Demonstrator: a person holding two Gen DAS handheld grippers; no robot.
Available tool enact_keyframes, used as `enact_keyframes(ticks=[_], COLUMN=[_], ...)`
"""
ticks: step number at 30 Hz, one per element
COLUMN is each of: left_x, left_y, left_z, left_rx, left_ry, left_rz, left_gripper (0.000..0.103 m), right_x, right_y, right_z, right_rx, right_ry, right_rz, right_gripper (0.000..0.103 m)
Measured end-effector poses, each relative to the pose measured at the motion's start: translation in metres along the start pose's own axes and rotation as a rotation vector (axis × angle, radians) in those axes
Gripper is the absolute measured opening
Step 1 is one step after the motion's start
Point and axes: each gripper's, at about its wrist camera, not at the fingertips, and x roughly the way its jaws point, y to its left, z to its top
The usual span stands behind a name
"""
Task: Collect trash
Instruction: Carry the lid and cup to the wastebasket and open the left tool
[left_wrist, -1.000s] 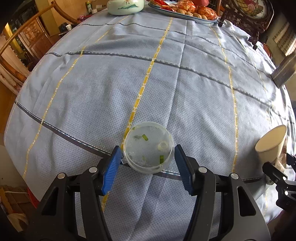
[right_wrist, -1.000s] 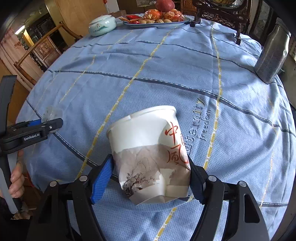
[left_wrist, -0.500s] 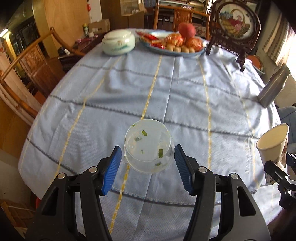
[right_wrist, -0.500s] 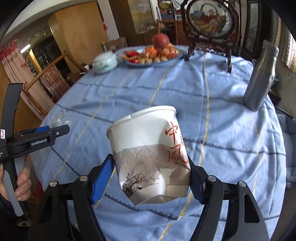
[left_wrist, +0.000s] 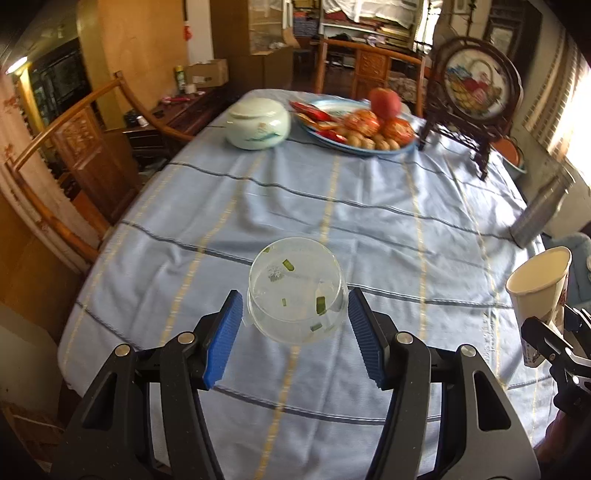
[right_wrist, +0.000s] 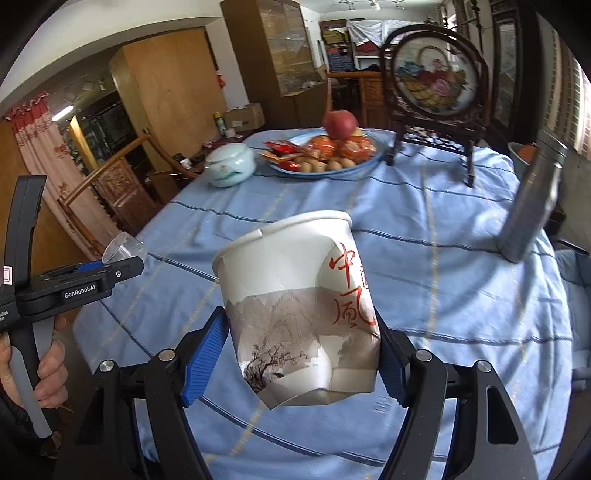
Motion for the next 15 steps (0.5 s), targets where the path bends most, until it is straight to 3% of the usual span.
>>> enact_keyframes(ticks=[15], left_x=[-0.040], left_y=[0.143], left_z=[-0.035], left_rx=[-0.232], left_ry=[-0.006], left_rz=[0.192], left_gripper=[0.058], right_x=[0.055], right_y=[0.133], right_z=[0.023], right_rx=[-0.183], right_ry=[0.065], right_rz=[0.211], right_gripper=[0.074])
